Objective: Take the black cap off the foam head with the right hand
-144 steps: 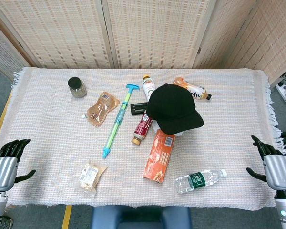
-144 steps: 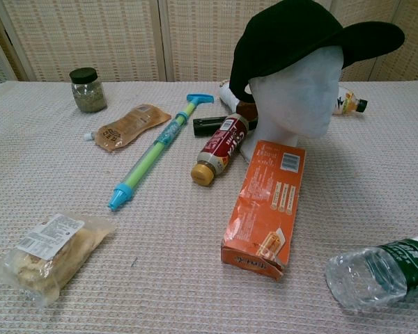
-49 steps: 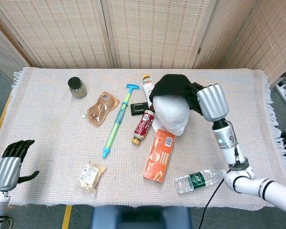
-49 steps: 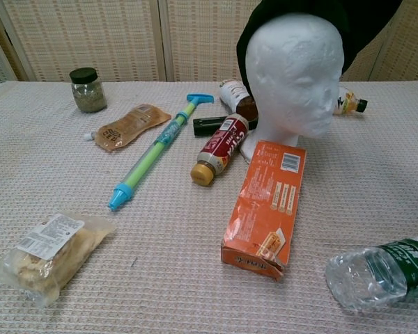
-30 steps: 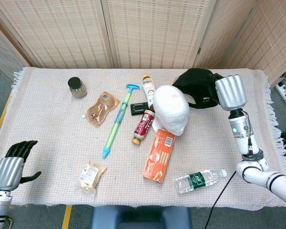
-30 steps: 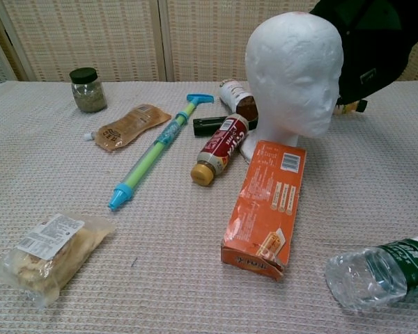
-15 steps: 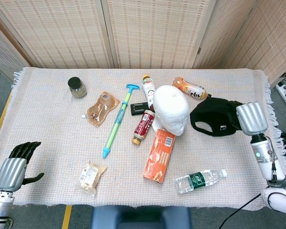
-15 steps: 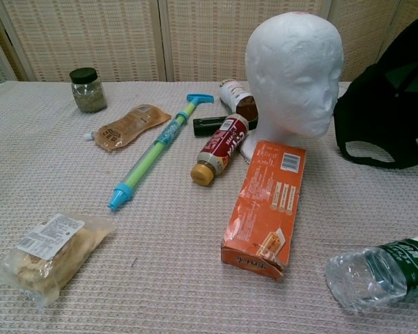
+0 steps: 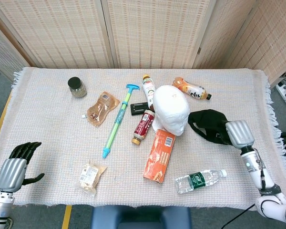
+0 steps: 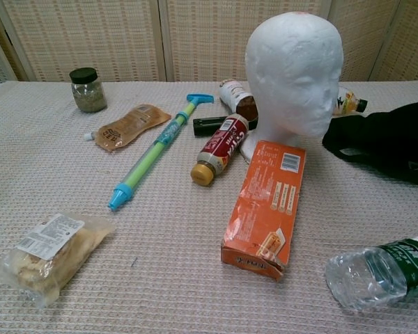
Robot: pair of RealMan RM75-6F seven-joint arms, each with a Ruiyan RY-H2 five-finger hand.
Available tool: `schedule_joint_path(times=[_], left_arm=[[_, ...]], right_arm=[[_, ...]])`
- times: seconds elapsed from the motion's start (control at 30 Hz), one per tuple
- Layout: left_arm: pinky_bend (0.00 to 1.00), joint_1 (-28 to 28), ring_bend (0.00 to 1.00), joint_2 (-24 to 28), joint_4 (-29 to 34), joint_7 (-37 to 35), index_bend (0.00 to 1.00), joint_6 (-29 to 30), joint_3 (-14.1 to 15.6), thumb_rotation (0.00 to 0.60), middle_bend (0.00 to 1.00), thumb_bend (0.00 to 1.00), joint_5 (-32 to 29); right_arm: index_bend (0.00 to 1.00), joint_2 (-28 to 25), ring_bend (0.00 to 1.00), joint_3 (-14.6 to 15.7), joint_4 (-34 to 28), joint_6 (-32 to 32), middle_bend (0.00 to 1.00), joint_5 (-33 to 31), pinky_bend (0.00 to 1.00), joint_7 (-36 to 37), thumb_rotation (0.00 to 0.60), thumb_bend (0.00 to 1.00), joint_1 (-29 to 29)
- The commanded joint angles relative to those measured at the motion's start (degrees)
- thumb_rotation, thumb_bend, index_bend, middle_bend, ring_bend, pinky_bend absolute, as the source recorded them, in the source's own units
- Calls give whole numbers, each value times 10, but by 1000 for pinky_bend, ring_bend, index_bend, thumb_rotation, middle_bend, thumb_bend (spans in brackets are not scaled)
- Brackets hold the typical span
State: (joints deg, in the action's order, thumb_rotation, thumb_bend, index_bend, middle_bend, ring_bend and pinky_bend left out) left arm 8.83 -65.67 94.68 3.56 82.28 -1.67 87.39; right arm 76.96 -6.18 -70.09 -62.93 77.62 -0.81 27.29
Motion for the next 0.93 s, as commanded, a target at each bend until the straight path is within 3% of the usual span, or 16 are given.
schedule_joint_path(times=[0.03,0.1,0.17,0.4,0.67,0.93], left_arm=[[161,0,146,1,2,1,157,-1,1,600,182,31,0],[161,-1,146,2,2,1,156,1,2,600,182,31,0],[161,-2,146,1,2,0,155,1,2,600,182,29,-1],[161,-3,146,-3,-4,-5,154,1,-1,600,181,30,-6],[162,-5,146,-13,-9,-3,153,10,-7,600,180,31,-11],[161,-4,146,-22,-13,0,154,13,-12,600,179,31,-15]], right_arm=[[93,-14,294,3,-39,26,226,-28,626,-26,576,0,-1],[20,-29,190,1,-68,18,160,-37,470,-44,546,0,-8],[0,-46,138,1,-97,2,133,-40,408,-52,533,0,-20],[6,-100,148,12,-170,-117,141,-7,400,-55,553,0,-88],[107,-135,197,48,-210,-254,197,64,400,-32,553,0,-181],[121,-133,216,67,-218,-296,226,88,400,-27,550,0,-227]])
